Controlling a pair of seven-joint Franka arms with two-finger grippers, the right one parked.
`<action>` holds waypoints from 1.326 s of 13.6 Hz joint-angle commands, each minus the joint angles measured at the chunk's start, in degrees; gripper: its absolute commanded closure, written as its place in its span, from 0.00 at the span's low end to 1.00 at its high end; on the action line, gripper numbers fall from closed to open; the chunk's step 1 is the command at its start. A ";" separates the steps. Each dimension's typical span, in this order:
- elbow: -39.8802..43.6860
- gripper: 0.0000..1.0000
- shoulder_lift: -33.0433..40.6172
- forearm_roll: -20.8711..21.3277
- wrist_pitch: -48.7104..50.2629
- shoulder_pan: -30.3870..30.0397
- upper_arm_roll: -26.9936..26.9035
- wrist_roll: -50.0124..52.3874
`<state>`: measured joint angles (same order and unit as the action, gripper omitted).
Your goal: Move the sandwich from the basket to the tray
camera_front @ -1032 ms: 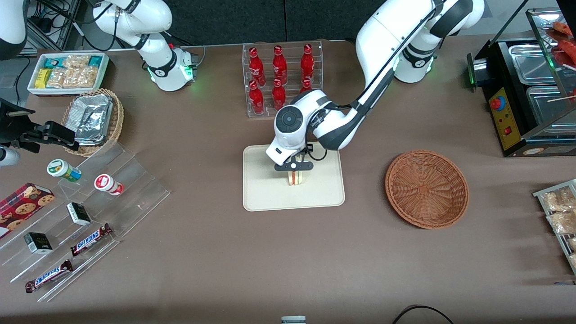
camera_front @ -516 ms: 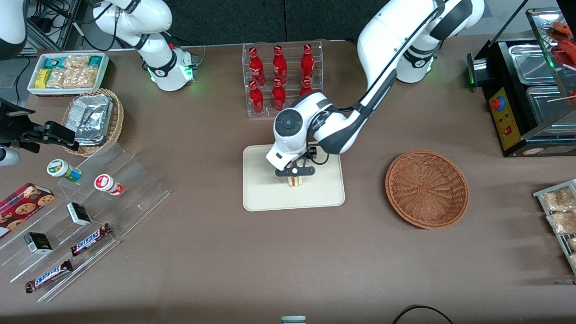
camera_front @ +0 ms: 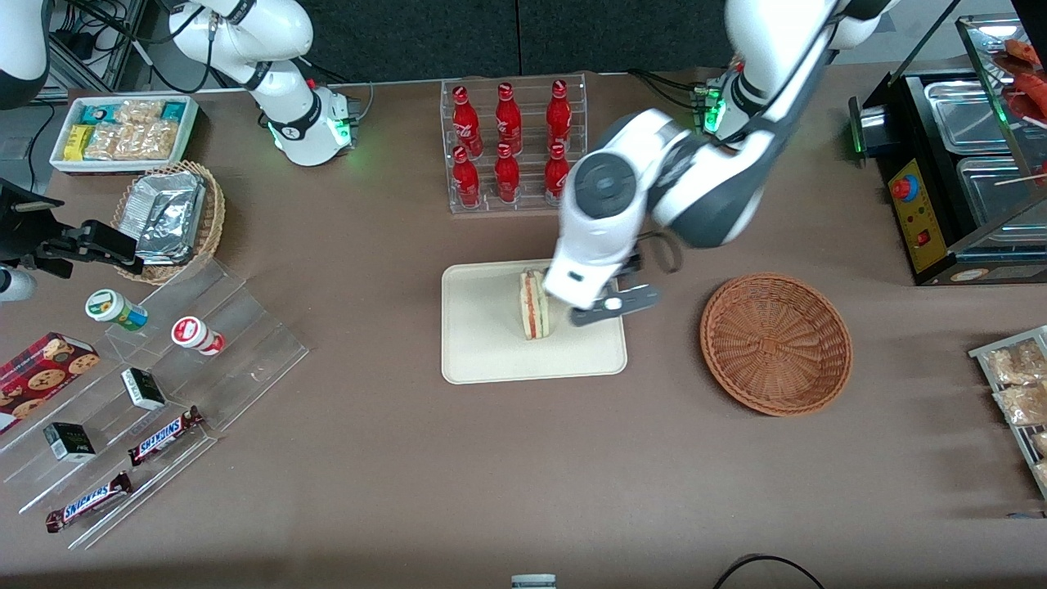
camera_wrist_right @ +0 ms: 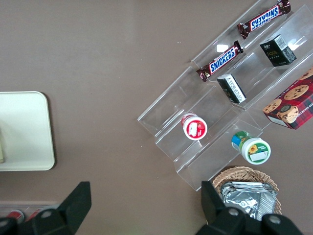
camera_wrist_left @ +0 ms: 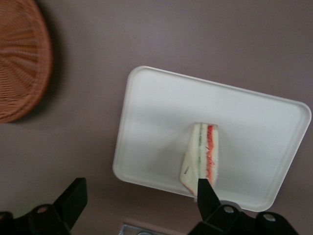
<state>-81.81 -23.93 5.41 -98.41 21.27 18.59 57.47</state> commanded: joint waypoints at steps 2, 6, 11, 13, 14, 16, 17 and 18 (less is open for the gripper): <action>-1.77 0.01 9.14 -1.54 9.88 -6.92 0.22 -4.96; -2.21 0.01 13.46 -2.59 16.84 -14.31 0.13 -16.05; -2.12 0.01 17.94 -4.00 22.29 -25.47 0.13 -35.55; -2.12 0.01 19.52 -4.00 24.92 -26.20 -2.83 -43.02; -2.29 0.01 20.49 -4.09 25.37 -24.37 -7.03 -45.93; -2.65 0.01 22.25 -6.27 27.03 -22.07 -13.28 -51.82; -3.17 0.01 23.30 -6.63 27.48 -21.80 -14.01 -53.50; -4.22 0.01 24.27 -6.11 27.48 -21.71 -14.19 -54.21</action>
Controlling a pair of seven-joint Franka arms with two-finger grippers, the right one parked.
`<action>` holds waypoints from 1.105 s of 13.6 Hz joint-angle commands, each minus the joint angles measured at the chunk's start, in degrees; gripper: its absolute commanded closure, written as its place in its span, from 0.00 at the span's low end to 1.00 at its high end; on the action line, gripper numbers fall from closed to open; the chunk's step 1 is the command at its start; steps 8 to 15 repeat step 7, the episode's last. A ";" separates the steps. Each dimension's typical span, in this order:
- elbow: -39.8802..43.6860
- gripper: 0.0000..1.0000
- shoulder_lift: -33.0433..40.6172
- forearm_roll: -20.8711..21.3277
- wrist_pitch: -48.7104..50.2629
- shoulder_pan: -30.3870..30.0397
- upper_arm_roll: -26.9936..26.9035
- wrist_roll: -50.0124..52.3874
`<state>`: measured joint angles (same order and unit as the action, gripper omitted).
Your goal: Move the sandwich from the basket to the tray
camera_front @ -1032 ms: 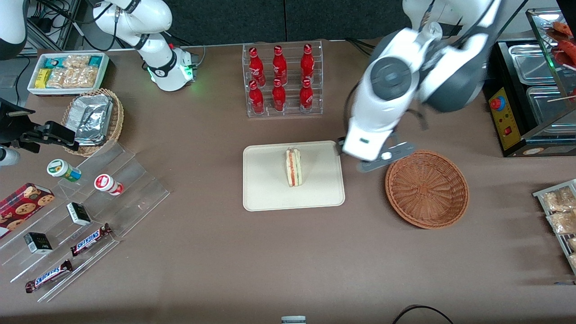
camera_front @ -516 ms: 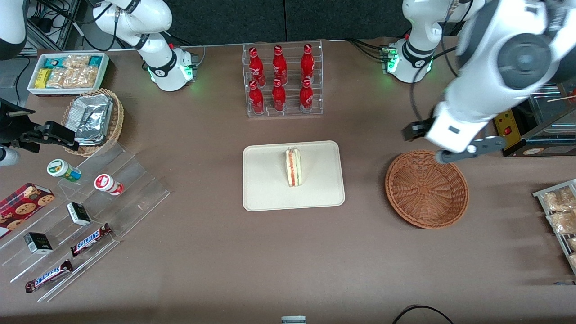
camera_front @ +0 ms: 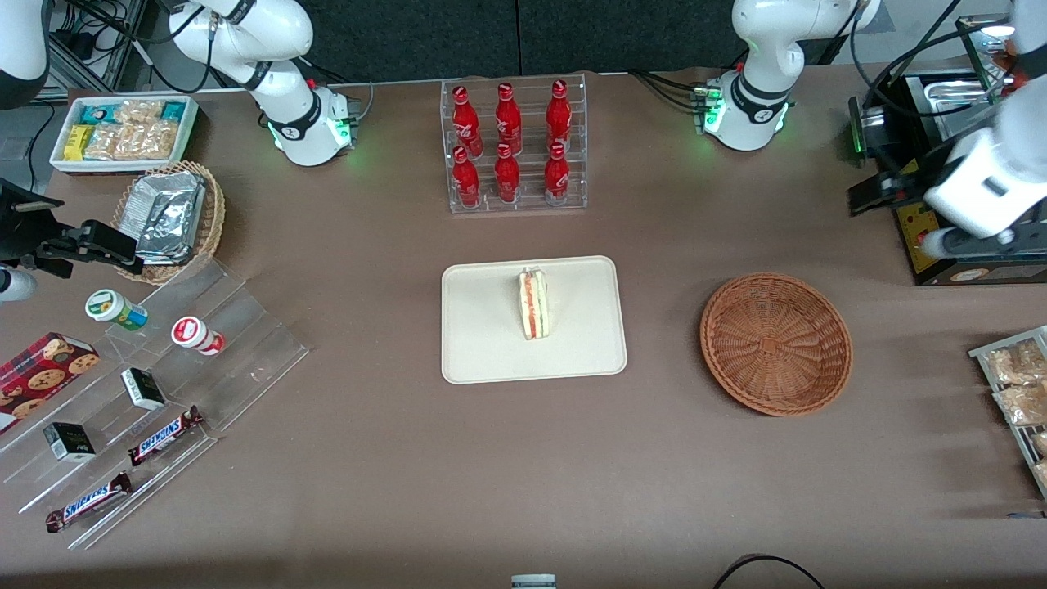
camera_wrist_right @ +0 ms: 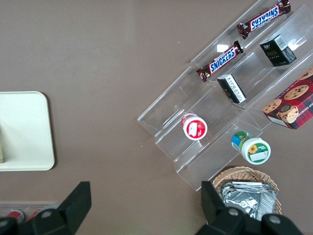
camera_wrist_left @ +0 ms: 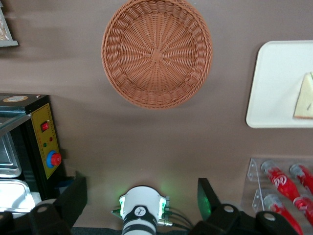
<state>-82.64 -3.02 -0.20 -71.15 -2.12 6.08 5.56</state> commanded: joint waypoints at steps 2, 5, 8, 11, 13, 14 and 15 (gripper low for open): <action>-5.50 0.01 5.47 -0.24 -0.48 2.47 -2.81 -2.39; -4.20 0.01 4.43 -0.50 -0.49 4.32 -5.37 -3.53; -3.58 0.01 4.16 -0.94 -0.57 3.97 -5.37 -4.41; -3.58 0.01 4.16 -0.94 -0.57 3.97 -5.37 -4.41; -3.58 0.01 4.16 -0.94 -0.57 3.97 -5.37 -4.41; -3.58 0.01 4.16 -0.94 -0.57 3.97 -5.37 -4.41; -3.58 0.01 4.16 -0.94 -0.57 3.97 -5.37 -4.41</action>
